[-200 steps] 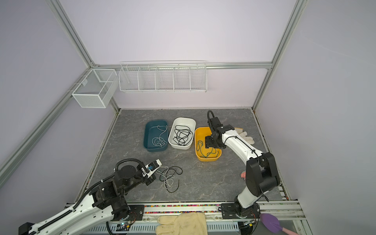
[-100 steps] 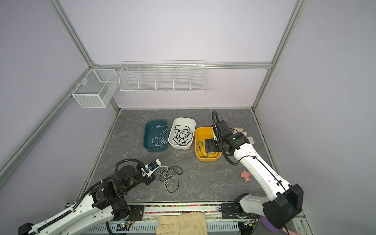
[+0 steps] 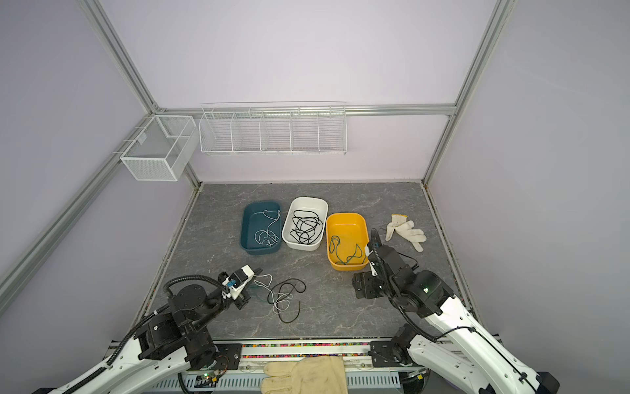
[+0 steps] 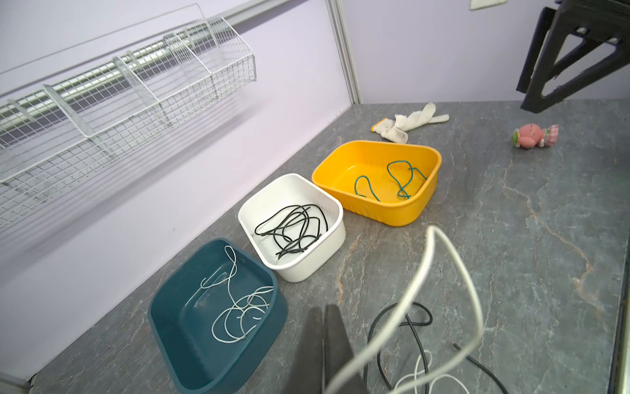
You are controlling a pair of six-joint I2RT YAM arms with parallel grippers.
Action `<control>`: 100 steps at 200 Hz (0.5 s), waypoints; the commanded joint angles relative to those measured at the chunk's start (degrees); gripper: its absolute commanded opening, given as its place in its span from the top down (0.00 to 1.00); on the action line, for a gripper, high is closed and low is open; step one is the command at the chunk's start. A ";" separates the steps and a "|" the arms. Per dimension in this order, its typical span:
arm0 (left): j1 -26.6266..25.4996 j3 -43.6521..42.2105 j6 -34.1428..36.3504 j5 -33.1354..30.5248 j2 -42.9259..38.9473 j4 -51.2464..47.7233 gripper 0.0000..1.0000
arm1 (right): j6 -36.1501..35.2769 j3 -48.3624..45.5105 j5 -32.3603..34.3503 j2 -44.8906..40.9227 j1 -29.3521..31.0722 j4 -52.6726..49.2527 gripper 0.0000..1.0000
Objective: Untangle the cables
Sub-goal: 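Withdraw the right gripper from the yellow tub toward the robot, then carry the white cable with the left gripper to the teal tub while right draws back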
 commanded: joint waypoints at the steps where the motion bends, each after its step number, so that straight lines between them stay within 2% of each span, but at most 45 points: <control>1: -0.22 3.43 -0.72 -0.45 -2.33 0.70 1.00 | 3.85 -1.29 2.70 -1.69 3.01 -0.41 0.12; 43: -0.20 11.08 -1.49 1.21 -3.00 -2.85 1.00 | 3.77 -1.84 3.77 0.53 6.96 0.83 0.12; 100: -0.15 22.56 -1.75 2.69 2.82 -3.51 1.00 | 3.85 -1.23 7.56 8.70 11.80 -1.21 0.12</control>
